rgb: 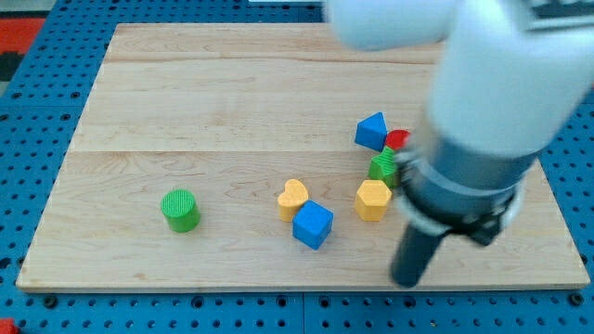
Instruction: Move the blue cube along with the yellow heart towards the center
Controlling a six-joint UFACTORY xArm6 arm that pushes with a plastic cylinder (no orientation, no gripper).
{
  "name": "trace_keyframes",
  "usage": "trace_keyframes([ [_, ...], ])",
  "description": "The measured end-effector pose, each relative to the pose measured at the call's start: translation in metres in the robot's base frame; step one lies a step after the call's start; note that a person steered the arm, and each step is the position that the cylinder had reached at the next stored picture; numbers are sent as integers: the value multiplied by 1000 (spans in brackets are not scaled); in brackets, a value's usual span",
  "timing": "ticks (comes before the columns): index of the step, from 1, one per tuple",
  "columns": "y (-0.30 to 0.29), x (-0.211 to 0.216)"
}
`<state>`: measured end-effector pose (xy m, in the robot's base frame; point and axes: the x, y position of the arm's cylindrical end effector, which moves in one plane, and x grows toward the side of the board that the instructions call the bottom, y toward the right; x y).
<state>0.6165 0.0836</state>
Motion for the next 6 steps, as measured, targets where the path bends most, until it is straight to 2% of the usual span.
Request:
trace_keyframes([
  [1,-46,-12],
  [2,-78,-42],
  [3,-88,-40],
  [5,-77,-117],
  [6,-97,-114],
])
